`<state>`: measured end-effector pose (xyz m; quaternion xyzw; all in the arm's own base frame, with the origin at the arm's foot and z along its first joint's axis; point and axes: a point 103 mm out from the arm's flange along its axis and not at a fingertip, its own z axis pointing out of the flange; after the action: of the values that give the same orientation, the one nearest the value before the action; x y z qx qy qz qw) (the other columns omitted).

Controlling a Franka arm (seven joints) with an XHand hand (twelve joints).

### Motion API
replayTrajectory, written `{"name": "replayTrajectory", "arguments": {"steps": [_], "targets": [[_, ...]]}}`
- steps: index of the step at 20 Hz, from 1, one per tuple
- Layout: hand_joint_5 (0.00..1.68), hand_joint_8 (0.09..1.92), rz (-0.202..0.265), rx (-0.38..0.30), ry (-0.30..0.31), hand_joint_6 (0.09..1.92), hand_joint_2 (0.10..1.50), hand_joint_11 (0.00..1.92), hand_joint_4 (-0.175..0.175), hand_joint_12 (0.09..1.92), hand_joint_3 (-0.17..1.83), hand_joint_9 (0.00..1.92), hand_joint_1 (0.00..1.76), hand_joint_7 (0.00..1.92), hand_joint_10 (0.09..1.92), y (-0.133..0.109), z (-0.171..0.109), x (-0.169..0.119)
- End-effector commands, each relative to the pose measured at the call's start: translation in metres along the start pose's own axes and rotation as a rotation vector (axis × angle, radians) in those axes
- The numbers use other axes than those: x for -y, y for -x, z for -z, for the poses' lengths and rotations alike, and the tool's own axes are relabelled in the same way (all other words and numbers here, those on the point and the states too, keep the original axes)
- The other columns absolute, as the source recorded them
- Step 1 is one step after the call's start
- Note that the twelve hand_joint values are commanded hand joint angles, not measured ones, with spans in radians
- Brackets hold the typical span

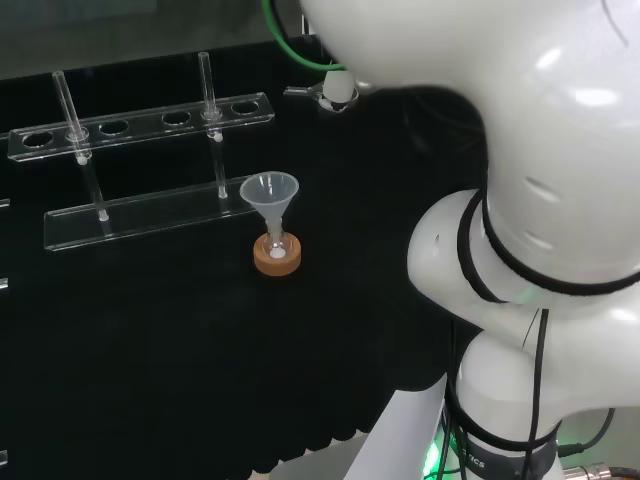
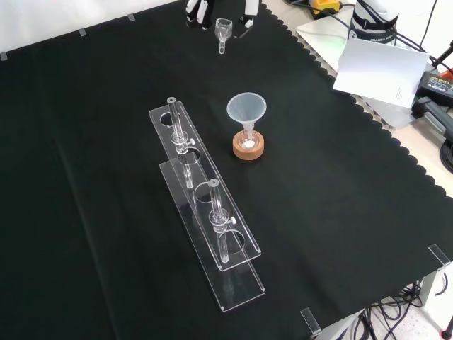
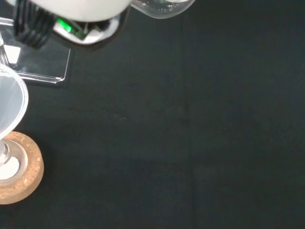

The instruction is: Put the weighing funnel back on the table.

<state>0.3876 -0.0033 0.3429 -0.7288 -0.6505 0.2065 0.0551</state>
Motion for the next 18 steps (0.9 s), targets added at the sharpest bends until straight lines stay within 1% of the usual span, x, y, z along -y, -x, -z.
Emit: {"name": "replayTrajectory", "arguments": {"steps": [1,3,5,7,8,11,15,17,18], "targets": [[1.18,0.65,-0.005,-0.033,-0.005,0.89,0.64,0.76,0.175,1.08,0.76,0.85,1.1,0.57,0.39,0.017,-0.001,-0.011],[1.18,0.65,-0.008,-0.043,-0.008,0.89,0.64,0.76,0.175,1.08,0.76,0.85,1.1,0.57,0.39,0.021,-0.003,-0.017],[1.18,0.65,-0.019,-0.036,-0.012,0.89,0.65,0.76,0.175,1.08,0.76,0.84,1.1,0.57,0.39,0.026,-0.005,-0.025],[1.18,0.65,-0.024,-0.06,-0.027,0.89,0.65,0.76,0.175,1.08,0.76,0.84,1.1,0.57,0.39,0.033,-0.008,-0.035],[1.18,0.65,-0.029,-0.059,-0.032,0.89,0.65,0.76,0.175,1.08,0.76,0.84,1.1,0.57,0.39,0.036,-0.01,-0.041],[1.18,0.65,-0.042,-0.051,-0.05,0.89,0.65,0.76,0.175,1.08,0.76,0.84,1.1,0.57,0.39,0.045,-0.017,-0.06],[1.18,0.65,-0.058,-0.013,-0.066,0.89,0.65,0.76,0.175,1.08,0.76,0.84,1.1,0.57,0.39,0.054,-0.031,-0.09],[1.18,0.65,-0.06,-0.037,-0.091,0.89,0.65,0.76,0.175,1.08,0.76,0.84,1.1,0.57,0.39,0.059,-0.038,-0.104],[1.18,0.65,-0.064,-0.03,-0.096,0.89,0.65,0.76,0.175,1.08,0.76,0.84,1.1,0.57,0.39,0.061,-0.042,-0.112]]}}
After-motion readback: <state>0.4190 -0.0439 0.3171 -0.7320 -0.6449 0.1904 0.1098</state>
